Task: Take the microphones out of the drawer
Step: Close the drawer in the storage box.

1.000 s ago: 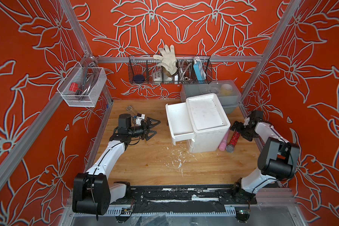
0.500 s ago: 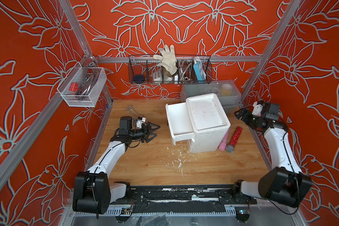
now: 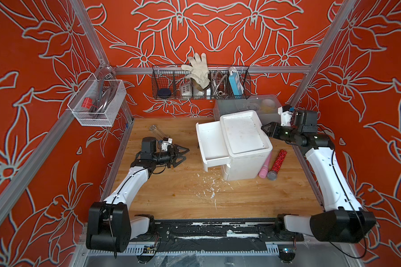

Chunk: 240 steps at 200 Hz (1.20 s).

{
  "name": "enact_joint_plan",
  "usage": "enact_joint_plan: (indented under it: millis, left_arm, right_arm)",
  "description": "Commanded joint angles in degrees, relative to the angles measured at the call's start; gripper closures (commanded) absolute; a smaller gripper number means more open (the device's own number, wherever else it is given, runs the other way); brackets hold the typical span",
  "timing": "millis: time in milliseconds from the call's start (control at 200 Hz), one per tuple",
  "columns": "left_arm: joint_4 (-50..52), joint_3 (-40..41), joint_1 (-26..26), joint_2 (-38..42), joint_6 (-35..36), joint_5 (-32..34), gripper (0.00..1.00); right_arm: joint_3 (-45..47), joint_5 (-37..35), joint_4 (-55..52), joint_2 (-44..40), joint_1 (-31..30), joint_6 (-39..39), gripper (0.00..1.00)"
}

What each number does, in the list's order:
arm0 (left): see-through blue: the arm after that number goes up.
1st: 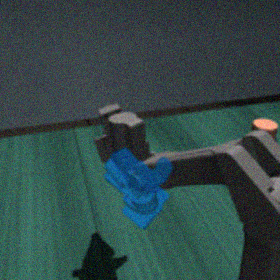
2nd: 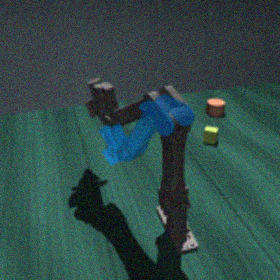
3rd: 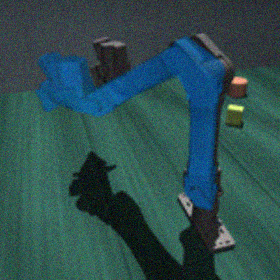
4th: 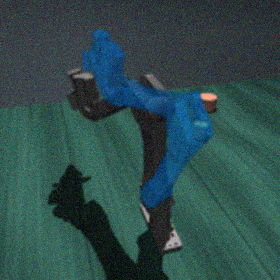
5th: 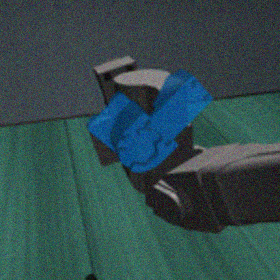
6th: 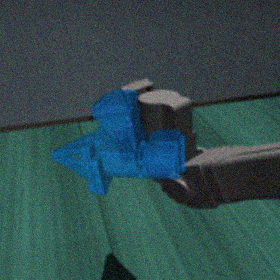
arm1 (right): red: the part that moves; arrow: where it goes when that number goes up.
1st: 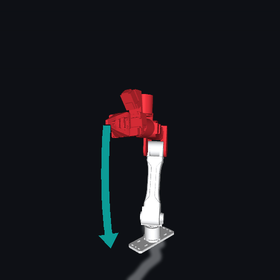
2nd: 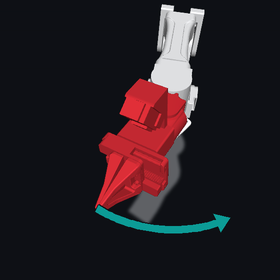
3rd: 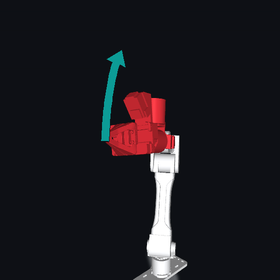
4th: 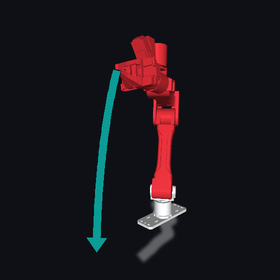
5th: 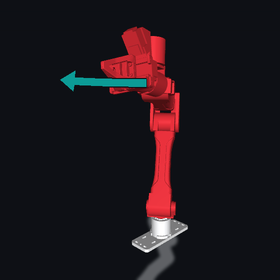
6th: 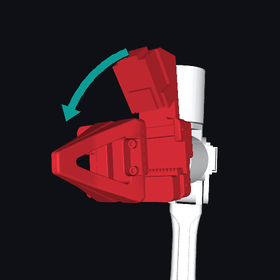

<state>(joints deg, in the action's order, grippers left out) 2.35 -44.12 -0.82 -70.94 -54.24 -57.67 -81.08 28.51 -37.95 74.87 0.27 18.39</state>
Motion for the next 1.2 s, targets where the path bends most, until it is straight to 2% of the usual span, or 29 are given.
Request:
enact_joint_plan:
  millis: [0,150,285,330,495,591,721,841,881,941,996,1091,1196]
  left_arm:
    - [-1.4,0.3,-0.2,0.7,0.0,0.0,0.33]
    - [-1.7,0.4,-0.2,0.7,-0.1,0.1,0.32]
    - [-2.2,0.5,-0.2,0.4,-0.3,0.2,0.32]
    - [-2.5,0.7,-0.3,0.3,-0.5,0.3,0.32]
    - [-4.0,1.1,-0.4,0.3,-1.3,0.7,0.32]
    - [-4.9,1.2,-0.5,0.1,-1.7,1.1,0.33]
    - [-6.6,1.6,-1.0,-0.5,-2.3,1.5,0.37]
    - [-8.5,1.8,-1.7,-1.9,-2.7,2.2,0.47]
    - [-9.6,1.8,-2.0,-2.5,-3.1,2.3,0.53]
    - [-11.2,1.5,-2.7,-3.6,-4.0,2.6,0.68]
    - [-12.3,1.1,-3.5,-4.6,-4.4,2.9,0.75]
    - [-13.8,-0.3,-5.2,-6.5,-5.2,3.5,0.81]
    - [-15.5,-2.0,-7.2,-8.4,-6.2,4.1,0.81]
  right_arm:
    - [-2.2,-4.7,-4.6,0.6,-1.4,-4.4,0.47]
    - [-1.8,-7.2,-6.3,1.1,-2.5,-6.3,0.47]
    - [-1.6,-9.7,-7.2,2.0,-3.9,-7.8,0.54]
    - [-1.6,-10.6,-7.6,2.4,-4.4,-8.4,0.59]
    - [-2.9,-14.1,-9.1,4.5,-6.3,-10.1,0.62]
    - [-3.2,-15.6,-9.0,4.9,-7.0,-11.0,0.75]
    - [-3.6,-16.6,-9.4,5.4,-7.7,-12.6,0.83]
    - [-4.0,-16.6,-9.9,5.7,-8.1,-13.6,0.88]
    - [-4.0,-16.8,-10.0,5.8,-8.2,-13.6,0.89]
    - [-4.0,-17.3,-10.1,5.7,-8.3,-13.1,0.89]
    - [-3.9,-17.7,-9.8,5.4,-8.3,-12.6,0.89]
    - [-3.7,-18.0,-9.3,5.0,-8.4,-11.9,0.9]
    - [-3.8,-17.9,-9.3,5.3,-8.4,-11.6,0.91]
